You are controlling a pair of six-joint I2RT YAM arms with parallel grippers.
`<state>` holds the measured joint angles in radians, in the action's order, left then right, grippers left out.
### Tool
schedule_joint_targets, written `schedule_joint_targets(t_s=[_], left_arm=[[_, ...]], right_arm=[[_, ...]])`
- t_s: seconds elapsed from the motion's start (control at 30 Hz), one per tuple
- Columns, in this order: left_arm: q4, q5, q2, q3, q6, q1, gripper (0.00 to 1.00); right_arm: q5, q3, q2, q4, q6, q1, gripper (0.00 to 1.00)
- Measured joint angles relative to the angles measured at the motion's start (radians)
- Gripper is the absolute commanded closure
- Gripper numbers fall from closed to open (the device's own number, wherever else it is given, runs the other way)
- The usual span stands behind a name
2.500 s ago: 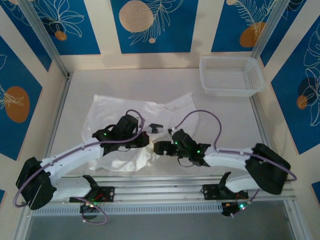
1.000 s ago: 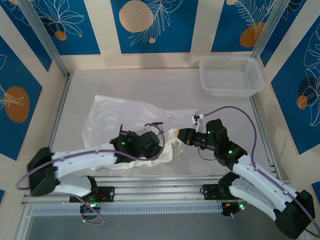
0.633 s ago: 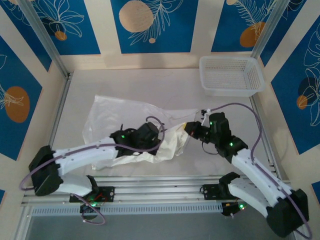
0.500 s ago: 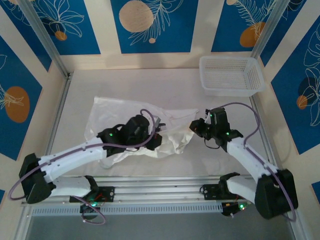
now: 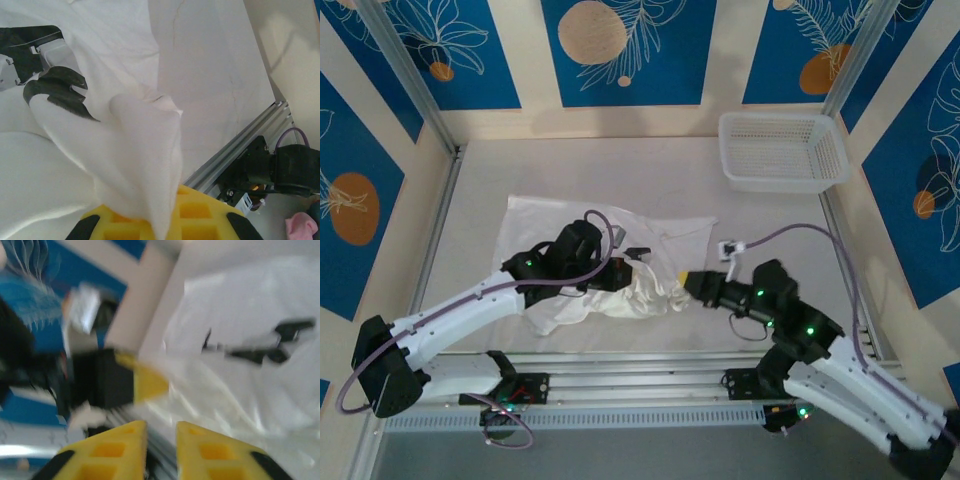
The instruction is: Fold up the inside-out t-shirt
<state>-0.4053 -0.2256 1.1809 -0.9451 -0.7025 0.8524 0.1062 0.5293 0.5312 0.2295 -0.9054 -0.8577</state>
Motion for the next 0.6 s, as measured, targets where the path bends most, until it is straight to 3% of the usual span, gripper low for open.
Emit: schedule_joint_targets(t_s=[0.07, 0.17, 0.33, 0.6], left_arm=[[-0.003, -0.004, 0.000, 0.000, 0.000, -0.005, 1.00], [-0.013, -0.010, 0.000, 0.000, -0.003, -0.006, 1.00], [-0.031, -0.011, 0.000, 0.000, -0.007, -0.006, 1.00], [-0.043, -0.009, -0.021, 0.000, -0.023, -0.006, 1.00]], right_arm=[[0.117, -0.005, 0.088, 0.011, 0.048, -0.146, 0.60], [0.276, -0.008, 0.241, -0.034, 0.172, -0.241, 0.51], [0.385, -0.023, 0.454, -0.253, 0.432, -0.235, 0.45], [0.300, -0.012, 0.682, -0.470, 0.568, -0.132, 0.52]])
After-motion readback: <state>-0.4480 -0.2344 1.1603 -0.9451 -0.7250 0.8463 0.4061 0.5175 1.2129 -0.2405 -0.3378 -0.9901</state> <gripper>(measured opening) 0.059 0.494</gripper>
